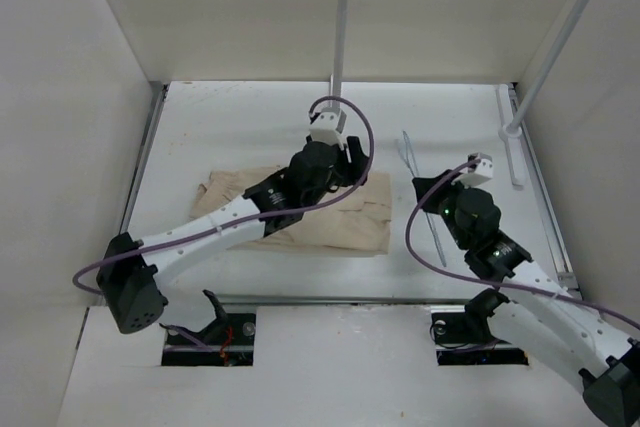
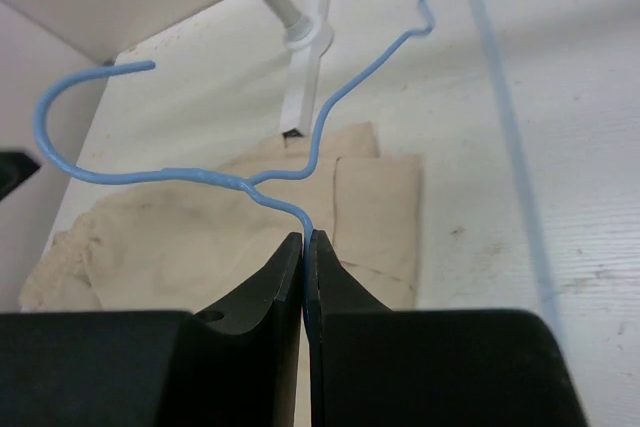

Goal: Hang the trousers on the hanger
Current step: Place trousers on hanger

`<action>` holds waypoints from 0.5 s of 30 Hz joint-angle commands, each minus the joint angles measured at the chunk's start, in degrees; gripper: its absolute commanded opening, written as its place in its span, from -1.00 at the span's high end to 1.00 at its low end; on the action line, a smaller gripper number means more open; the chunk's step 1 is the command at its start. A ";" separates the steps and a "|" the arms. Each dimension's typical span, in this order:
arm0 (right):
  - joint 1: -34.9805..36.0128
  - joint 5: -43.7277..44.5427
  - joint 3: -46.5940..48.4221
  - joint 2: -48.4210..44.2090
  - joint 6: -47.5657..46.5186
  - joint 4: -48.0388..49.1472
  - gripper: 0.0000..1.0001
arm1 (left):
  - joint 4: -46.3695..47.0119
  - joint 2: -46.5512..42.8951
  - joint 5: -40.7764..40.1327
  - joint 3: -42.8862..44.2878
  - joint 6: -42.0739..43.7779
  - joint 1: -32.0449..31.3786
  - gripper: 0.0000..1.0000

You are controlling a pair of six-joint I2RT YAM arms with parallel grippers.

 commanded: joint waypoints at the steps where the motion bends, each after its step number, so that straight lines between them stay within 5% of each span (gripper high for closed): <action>1: -2.42 -0.54 -0.85 -1.83 2.13 3.30 0.89 | -0.16 -1.20 -0.73 -5.74 -2.30 -1.39 -0.09; 15: -5.94 -5.29 -8.41 -6.22 7.49 8.22 0.88 | 3.87 12.25 1.73 -13.22 -1.08 -5.97 -0.36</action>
